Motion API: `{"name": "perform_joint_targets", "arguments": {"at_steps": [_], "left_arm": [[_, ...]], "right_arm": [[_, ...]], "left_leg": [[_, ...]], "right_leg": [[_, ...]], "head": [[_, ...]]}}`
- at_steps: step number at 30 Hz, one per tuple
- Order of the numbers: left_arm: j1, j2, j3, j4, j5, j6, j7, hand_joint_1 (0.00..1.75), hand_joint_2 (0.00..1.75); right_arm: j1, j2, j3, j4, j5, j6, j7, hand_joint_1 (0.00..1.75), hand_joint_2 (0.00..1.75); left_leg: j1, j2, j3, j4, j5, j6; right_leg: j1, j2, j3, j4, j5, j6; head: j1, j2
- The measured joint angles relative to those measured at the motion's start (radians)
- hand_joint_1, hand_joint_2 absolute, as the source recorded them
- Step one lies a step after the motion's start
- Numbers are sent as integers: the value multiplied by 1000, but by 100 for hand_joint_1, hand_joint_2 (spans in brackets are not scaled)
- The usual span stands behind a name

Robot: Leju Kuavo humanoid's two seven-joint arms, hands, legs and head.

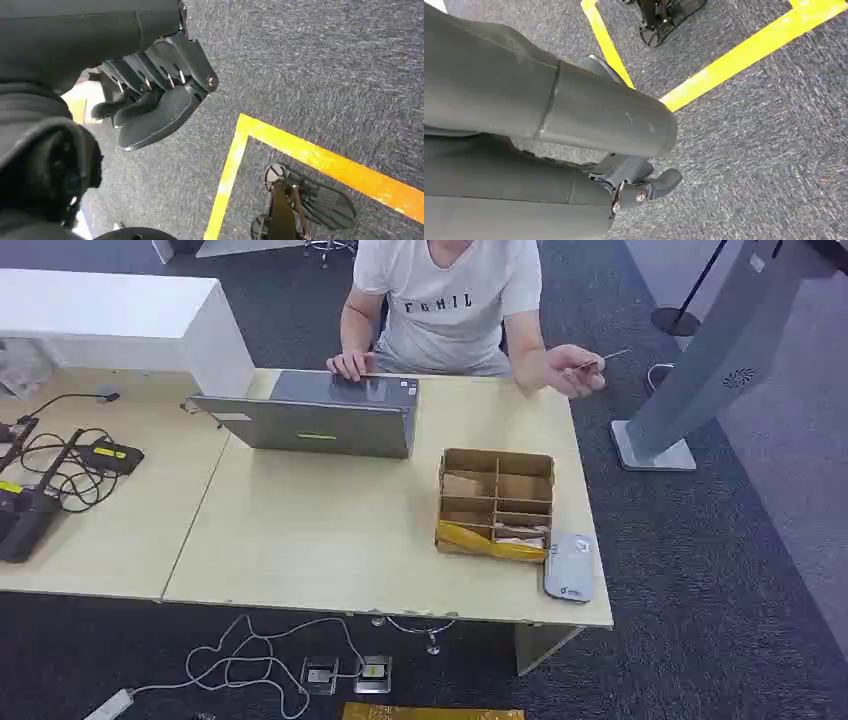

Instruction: Pass the card to the sensor for recognition and then transmit it.

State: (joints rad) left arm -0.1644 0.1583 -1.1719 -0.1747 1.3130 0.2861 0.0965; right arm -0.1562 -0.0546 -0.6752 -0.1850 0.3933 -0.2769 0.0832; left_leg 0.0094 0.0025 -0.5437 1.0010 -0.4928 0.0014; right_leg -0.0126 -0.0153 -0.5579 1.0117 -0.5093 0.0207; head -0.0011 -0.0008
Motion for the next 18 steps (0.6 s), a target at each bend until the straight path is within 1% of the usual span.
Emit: {"name": "perform_joint_targets", "arguments": {"at_steps": [3,4,18], "left_arm": [[0,0,0,0,0,0,0,175,0],[0,0,0,0,0,0,0,175,0],[0,0,0,0,0,-3,-3,175,0]], "right_arm": [[0,0,0,0,0,0,0,157,0],[0,0,0,0,0,0,0,154,0],[0,0,0,0,-6,-8,0,154,0]], "left_leg": [[0,0,0,0,0,0],[0,0,0,0,0,0],[0,0,0,0,0,0]], "right_leg": [[0,0,0,0,0,0],[0,0,0,0,0,0],[0,0,0,0,0,0]], "head": [[0,0],[0,0],[0,0]]}}
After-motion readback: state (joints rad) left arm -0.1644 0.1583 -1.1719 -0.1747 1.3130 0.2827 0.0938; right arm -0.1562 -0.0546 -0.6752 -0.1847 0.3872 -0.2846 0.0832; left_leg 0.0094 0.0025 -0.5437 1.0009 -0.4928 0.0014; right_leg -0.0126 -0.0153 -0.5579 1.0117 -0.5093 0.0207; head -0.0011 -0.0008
